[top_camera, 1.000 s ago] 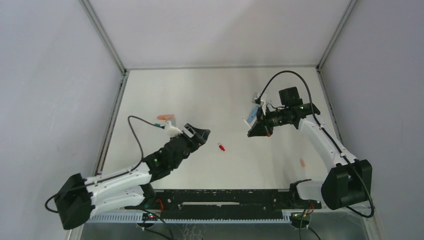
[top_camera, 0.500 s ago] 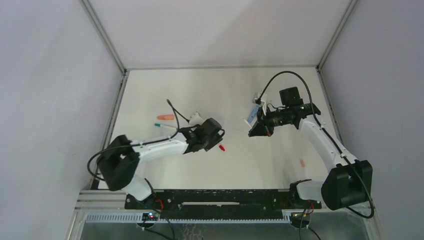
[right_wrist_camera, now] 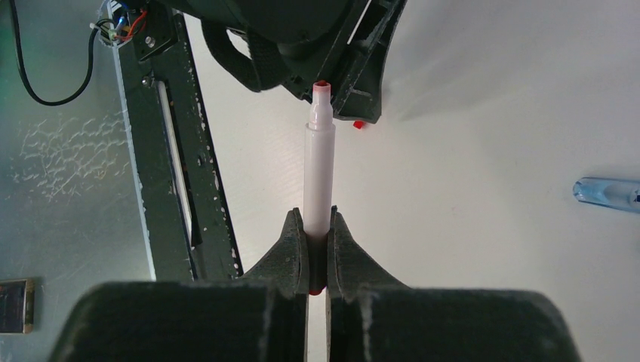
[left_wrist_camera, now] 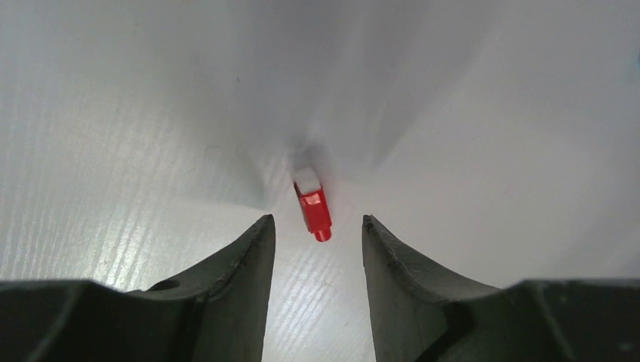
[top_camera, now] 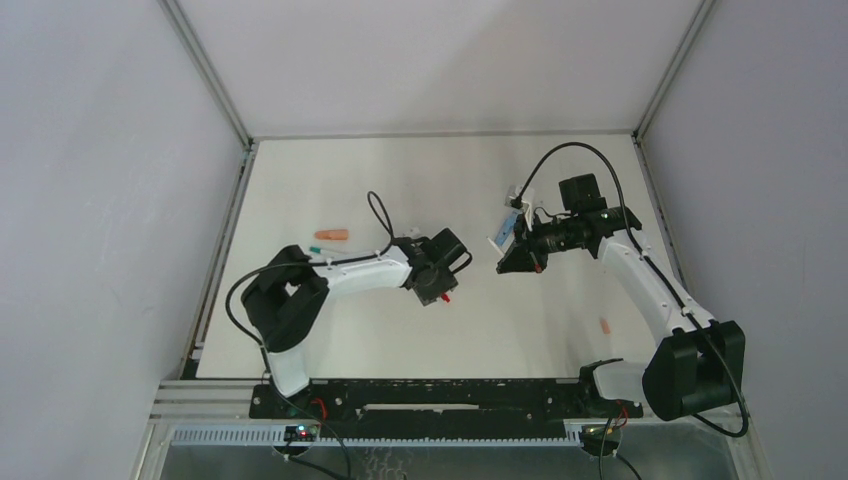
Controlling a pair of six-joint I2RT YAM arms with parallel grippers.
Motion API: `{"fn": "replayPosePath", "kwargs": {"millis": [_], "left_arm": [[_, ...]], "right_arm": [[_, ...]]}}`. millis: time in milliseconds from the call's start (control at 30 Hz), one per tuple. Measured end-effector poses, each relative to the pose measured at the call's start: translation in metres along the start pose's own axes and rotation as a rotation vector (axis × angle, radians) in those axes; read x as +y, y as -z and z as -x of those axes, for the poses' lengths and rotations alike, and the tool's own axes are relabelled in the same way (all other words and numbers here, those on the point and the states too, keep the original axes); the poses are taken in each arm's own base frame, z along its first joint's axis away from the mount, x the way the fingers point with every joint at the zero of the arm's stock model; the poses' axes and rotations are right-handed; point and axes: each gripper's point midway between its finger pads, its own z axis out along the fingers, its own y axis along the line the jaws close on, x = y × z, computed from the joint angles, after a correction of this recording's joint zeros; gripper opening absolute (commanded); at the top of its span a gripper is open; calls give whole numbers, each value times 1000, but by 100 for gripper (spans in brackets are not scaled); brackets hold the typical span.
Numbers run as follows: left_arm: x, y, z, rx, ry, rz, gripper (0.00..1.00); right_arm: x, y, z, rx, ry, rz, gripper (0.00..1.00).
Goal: Insert the pens into the pen caps
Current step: Insert the pen cap onto the pen.
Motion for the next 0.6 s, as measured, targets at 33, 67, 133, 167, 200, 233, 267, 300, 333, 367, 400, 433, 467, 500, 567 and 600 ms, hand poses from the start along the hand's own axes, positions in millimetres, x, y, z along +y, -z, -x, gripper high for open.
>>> {"fn": "replayPosePath", "kwargs": {"millis": [33,67,133,167,200,233,267,300,333,367,400,433,467,500,567,600], "left_arm": [[2,-2,-1,2,-3,10,50],[4,-3,-2,5,-5,19,49],[8,-6,-4,10,-10,40,48],[10,-7,-4,12,-12,50,46],[11,-9,-4,14,-13,58,41],[11,-10,-4,16,-14,65,38],[11,-10,-4,17,-15,70,37],[10,-11,-3,17,-15,71,37],[8,-12,-2,16,-16,71,37],[8,-14,-2,16,-16,74,37],[7,-14,-1,15,-15,75,37],[7,-14,0,15,-14,77,37],[6,-15,0,15,-13,80,37],[7,-15,1,16,-12,82,37],[7,-15,1,16,-12,88,36],[7,-15,2,17,-12,92,34]], "right_arm": [[0,0,0,0,0,0,0],[0,0,0,-1,1,0,0],[0,0,0,-1,2,-1,0],[1,0,1,-2,3,-1,0],[1,1,1,-2,3,-1,0],[1,1,1,-3,4,-2,0],[1,1,1,-4,6,-3,0],[1,1,1,-5,8,-3,0],[1,2,2,-6,8,-4,0],[2,3,2,-8,11,-6,0],[1,3,3,-9,13,-8,0],[1,4,3,-11,15,-10,0],[2,4,3,-12,16,-10,0],[2,4,3,-12,17,-11,0],[2,4,3,-12,17,-11,0],[2,4,3,-12,17,-11,0]]}}
